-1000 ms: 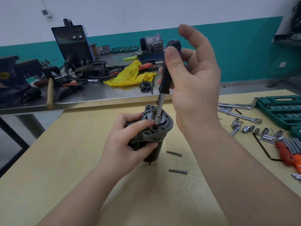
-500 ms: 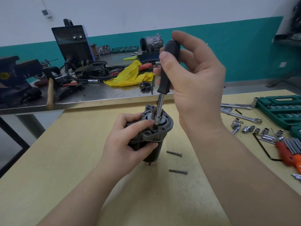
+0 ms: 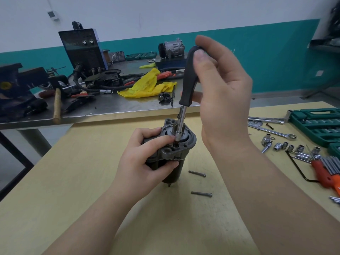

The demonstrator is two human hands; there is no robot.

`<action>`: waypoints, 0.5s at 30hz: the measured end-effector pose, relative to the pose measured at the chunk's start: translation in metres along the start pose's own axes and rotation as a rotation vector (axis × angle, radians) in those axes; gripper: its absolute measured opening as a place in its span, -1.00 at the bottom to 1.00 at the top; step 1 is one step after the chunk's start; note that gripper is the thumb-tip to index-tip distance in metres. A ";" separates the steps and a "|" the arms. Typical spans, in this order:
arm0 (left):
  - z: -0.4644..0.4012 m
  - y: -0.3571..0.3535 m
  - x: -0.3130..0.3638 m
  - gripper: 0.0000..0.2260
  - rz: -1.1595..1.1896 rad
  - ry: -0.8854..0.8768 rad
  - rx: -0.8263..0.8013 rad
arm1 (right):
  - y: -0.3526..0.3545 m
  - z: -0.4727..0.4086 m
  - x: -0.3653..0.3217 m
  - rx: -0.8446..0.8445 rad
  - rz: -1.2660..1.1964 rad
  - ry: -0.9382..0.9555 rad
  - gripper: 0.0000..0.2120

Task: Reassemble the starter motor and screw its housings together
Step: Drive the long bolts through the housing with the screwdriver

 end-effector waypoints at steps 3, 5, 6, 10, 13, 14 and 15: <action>0.000 0.001 0.000 -0.51 -0.005 -0.003 -0.002 | -0.001 0.001 0.000 -0.023 -0.034 -0.028 -0.78; 0.000 0.000 0.000 -0.51 -0.007 -0.006 -0.004 | -0.002 0.002 -0.002 -0.032 -0.015 -0.008 -0.80; 0.000 0.001 0.000 -0.51 -0.010 -0.008 -0.004 | -0.002 0.002 -0.003 -0.028 0.007 0.013 -0.80; 0.000 0.000 -0.001 -0.50 -0.012 -0.010 -0.003 | -0.002 0.000 -0.005 0.013 0.079 0.082 -0.77; 0.001 0.000 -0.001 -0.50 -0.008 -0.009 -0.001 | -0.001 -0.001 -0.004 0.009 0.063 0.064 -0.80; 0.001 0.000 -0.001 -0.50 -0.007 -0.009 0.001 | -0.001 -0.001 -0.003 0.002 0.056 0.048 -0.80; 0.001 0.000 -0.002 -0.50 -0.005 -0.009 0.002 | -0.001 -0.001 -0.003 -0.002 0.057 0.034 -0.79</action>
Point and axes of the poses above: each hand's wrist, its own z-axis away from the middle knuckle, its own y-axis out of the back of the hand, x = y × z, the point moved 4 cm from there along -z, towards the middle knuckle, and after that the axes turned 3 degrees about z, right-handed, at the moved point
